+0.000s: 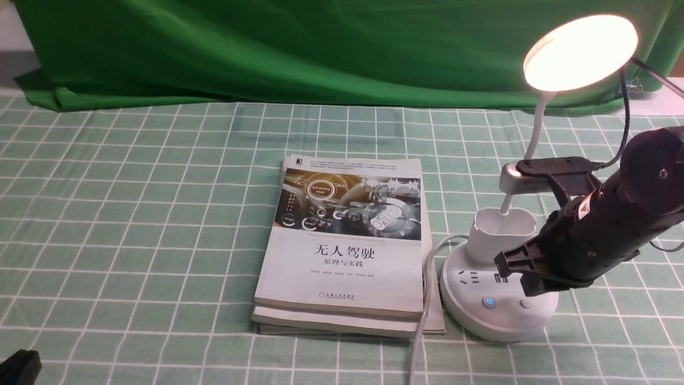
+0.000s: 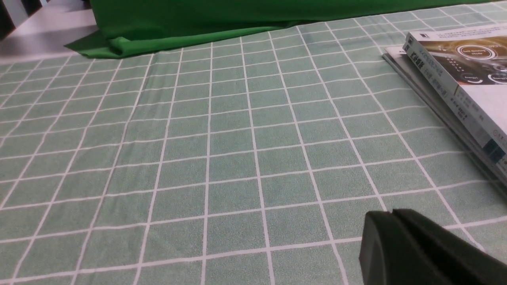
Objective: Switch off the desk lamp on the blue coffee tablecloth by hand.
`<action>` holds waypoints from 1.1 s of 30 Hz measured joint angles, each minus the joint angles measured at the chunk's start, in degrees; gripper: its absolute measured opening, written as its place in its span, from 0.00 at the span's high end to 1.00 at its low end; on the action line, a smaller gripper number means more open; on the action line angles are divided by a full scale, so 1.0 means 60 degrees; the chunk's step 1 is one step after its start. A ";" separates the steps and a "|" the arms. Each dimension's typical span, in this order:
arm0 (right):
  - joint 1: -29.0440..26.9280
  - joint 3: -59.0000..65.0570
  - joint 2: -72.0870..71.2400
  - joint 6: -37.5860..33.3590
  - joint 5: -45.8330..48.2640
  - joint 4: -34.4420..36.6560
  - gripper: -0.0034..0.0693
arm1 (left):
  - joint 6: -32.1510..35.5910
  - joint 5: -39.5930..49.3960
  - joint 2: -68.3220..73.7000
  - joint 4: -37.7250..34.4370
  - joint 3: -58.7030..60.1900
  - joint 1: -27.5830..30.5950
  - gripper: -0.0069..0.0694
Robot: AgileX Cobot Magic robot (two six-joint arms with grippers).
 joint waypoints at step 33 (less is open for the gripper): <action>0.0019 0.3273 -0.7127 0.0746 0.0079 -0.0044 0.88 | 0.0000 0.0000 0.0000 0.0000 0.0000 0.0000 0.91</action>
